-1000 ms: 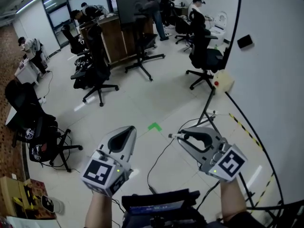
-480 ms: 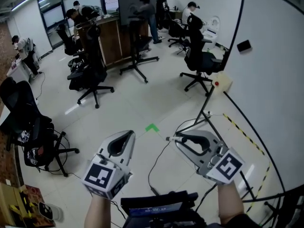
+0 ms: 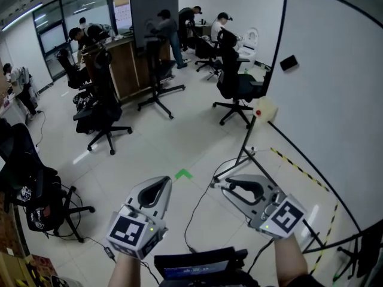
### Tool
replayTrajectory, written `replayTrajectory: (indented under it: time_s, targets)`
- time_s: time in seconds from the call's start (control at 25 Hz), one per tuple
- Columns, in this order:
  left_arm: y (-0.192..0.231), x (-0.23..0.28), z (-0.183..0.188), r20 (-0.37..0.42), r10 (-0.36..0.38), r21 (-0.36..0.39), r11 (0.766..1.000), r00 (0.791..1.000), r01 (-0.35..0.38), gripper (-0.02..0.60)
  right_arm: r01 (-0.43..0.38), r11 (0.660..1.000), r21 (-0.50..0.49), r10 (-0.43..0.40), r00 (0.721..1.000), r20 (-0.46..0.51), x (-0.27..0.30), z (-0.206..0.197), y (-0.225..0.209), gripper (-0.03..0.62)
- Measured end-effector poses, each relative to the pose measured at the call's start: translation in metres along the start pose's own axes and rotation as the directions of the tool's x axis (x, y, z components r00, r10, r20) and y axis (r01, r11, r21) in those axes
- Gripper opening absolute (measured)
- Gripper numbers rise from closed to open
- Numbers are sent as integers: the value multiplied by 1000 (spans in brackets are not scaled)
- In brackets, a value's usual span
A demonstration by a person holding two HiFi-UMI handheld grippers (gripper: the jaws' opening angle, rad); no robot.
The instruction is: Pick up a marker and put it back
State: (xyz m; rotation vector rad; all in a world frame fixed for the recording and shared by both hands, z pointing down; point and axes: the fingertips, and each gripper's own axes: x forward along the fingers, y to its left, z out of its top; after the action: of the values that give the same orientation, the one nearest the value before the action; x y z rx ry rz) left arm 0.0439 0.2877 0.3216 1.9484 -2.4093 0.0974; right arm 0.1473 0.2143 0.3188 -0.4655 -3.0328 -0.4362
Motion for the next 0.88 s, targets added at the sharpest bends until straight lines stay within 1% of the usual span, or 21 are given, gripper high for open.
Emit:
replayTrajectory:
  time_s: [0.28, 0.44, 0.64, 0.76, 0.88]
  targets:
    - [-23, 42, 6, -46, 0, 35, 999, 999, 2, -2, 18, 1000, 17, -18, 999, 27, -29, -11, -34, 92]
    - [-45, 70, 16, -47, 7, 59, 998, 999, -4, -2, 8, 1000, 27, -10, 998, 55, -49, -21, -59, 92]
    - [-68, 103, 19, -62, 30, 79, 997, 998, -25, -2, -18, 999, 27, 16, 996, 88, -69, -32, -95, 92]
    - [-72, 116, 25, -52, 49, 92, 995, 997, -44, -3, -23, 1000, 7, 22, 995, 101, -74, -27, -118, 92]
    - [-66, 121, 33, -31, 66, 106, 992, 997, -62, -2, -20, 1000, -21, 22, 993, 120, -74, -17, -134, 92]
